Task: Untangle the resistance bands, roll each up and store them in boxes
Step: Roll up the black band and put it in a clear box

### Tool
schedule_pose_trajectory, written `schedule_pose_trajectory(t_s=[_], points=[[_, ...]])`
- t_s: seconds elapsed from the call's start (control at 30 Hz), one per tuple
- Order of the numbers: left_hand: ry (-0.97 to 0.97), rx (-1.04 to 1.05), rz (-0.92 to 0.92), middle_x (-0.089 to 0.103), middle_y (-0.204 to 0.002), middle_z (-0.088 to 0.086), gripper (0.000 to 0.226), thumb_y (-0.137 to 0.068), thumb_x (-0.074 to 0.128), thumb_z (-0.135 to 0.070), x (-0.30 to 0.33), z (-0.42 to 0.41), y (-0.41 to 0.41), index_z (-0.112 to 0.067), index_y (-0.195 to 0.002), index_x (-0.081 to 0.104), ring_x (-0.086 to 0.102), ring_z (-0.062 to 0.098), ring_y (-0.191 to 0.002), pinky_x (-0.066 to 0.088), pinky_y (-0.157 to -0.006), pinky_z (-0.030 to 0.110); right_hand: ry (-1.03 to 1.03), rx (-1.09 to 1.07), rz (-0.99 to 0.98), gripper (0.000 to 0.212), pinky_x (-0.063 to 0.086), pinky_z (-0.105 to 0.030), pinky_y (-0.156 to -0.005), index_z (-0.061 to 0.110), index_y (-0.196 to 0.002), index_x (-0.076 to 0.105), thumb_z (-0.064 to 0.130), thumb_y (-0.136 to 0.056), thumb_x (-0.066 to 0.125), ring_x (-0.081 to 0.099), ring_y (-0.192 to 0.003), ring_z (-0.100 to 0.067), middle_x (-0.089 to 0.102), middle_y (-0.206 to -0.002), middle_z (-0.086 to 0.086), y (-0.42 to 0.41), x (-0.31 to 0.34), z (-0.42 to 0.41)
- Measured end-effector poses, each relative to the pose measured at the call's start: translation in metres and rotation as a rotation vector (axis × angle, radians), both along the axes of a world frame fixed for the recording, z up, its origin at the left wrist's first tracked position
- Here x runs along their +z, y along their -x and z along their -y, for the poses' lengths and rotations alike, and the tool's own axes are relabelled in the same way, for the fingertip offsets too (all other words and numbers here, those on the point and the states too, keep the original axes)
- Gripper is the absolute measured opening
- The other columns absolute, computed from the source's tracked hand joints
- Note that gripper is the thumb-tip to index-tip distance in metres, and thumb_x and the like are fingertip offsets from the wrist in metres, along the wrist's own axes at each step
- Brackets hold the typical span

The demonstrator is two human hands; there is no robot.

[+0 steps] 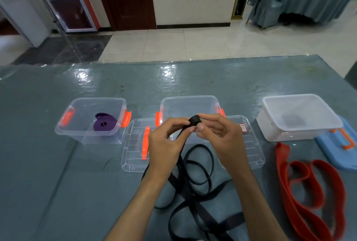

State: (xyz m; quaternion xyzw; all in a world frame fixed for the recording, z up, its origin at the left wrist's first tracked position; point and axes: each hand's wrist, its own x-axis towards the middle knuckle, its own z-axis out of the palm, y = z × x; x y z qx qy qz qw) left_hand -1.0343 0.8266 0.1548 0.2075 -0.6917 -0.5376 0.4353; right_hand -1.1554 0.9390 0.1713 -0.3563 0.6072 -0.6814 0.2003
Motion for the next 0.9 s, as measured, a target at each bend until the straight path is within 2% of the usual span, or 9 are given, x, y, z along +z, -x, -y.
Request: schedule_pose_trajectory(t_s=[0.1, 0.23, 0.33, 0.53, 0.63, 0.77, 0.9], points=[[0.222, 0.051, 0.040, 0.078, -0.111, -0.011, 0.018, -0.091, 0.083, -0.017, -0.002, 0.000, 0.003, -0.022, -0.108, 0.078, 0.076, 0.018, -0.105, 0.060, -0.091, 0.033, -0.009, -0.011, 0.086, 0.021, 0.066, -0.037, -0.077, 0.023, -0.110, 0.078, 0.034, -0.091, 0.078, 0.080, -0.091, -0.021, 0.083, -0.095, -0.002, -0.002, 0.006, 0.002], [0.509, 0.093, 0.065, 0.078, -0.114, -0.006, 0.020, -0.092, 0.082, -0.008, -0.003, -0.002, 0.010, -0.011, -0.111, 0.079, 0.073, 0.007, -0.107, 0.058, -0.093, 0.025, 0.018, -0.117, 0.194, 0.004, 0.066, -0.032, -0.075, 0.016, -0.095, 0.077, 0.019, -0.093, 0.080, 0.081, -0.085, -0.024, 0.081, -0.087, -0.008, -0.003, 0.008, 0.005], [0.612, 0.106, 0.066, 0.078, -0.115, 0.003, 0.021, -0.089, 0.083, -0.001, -0.005, 0.001, 0.011, -0.004, -0.110, 0.081, 0.074, 0.012, -0.108, 0.059, -0.095, 0.029, 0.054, -0.141, 0.323, 0.004, 0.065, -0.035, -0.078, 0.011, -0.091, 0.079, 0.013, -0.094, 0.079, 0.080, -0.091, -0.029, 0.080, -0.092, -0.014, -0.004, 0.009, 0.004], [0.609, 0.053, 0.076, 0.076, -0.112, 0.003, 0.018, -0.090, 0.083, -0.004, -0.004, 0.003, 0.009, -0.006, -0.109, 0.082, 0.073, 0.012, -0.105, 0.060, -0.090, 0.029, 0.068, -0.151, 0.510, 0.005, 0.064, -0.032, -0.077, 0.010, -0.094, 0.082, 0.007, -0.090, 0.080, 0.080, -0.088, -0.032, 0.079, -0.093, -0.021, -0.001, 0.012, 0.000], [0.700, 0.037, 0.095, 0.076, -0.112, 0.005, 0.018, -0.091, 0.083, -0.008, -0.001, 0.005, 0.008, -0.008, -0.109, 0.082, 0.074, 0.015, -0.101, 0.061, -0.086, 0.031, 0.110, -0.170, 0.586, 0.011, 0.064, -0.031, -0.077, 0.014, -0.099, 0.080, 0.006, -0.091, 0.078, 0.080, -0.090, -0.031, 0.078, -0.093, -0.021, -0.006, 0.010, 0.001], [0.782, 0.027, 0.126, 0.077, -0.113, 0.006, 0.022, -0.090, 0.082, -0.005, 0.004, 0.011, 0.004, -0.007, -0.112, 0.082, 0.074, 0.018, -0.101, 0.061, -0.087, 0.034, 0.145, -0.158, 0.637, 0.010, 0.064, -0.030, -0.078, 0.016, -0.093, 0.081, 0.020, -0.084, 0.081, 0.080, -0.095, -0.032, 0.079, -0.099, -0.021, -0.011, 0.008, 0.001], [0.583, 0.024, 0.082, 0.078, -0.113, 0.000, 0.019, -0.091, 0.081, -0.004, 0.012, 0.003, 0.005, -0.010, -0.110, 0.082, 0.073, 0.013, -0.109, 0.059, -0.094, 0.034, 0.102, -0.049, 0.682, 0.011, 0.063, -0.030, -0.080, 0.020, -0.083, 0.080, 0.031, -0.085, 0.080, 0.079, -0.098, -0.031, 0.079, -0.104, -0.020, -0.013, 0.009, 0.000]])
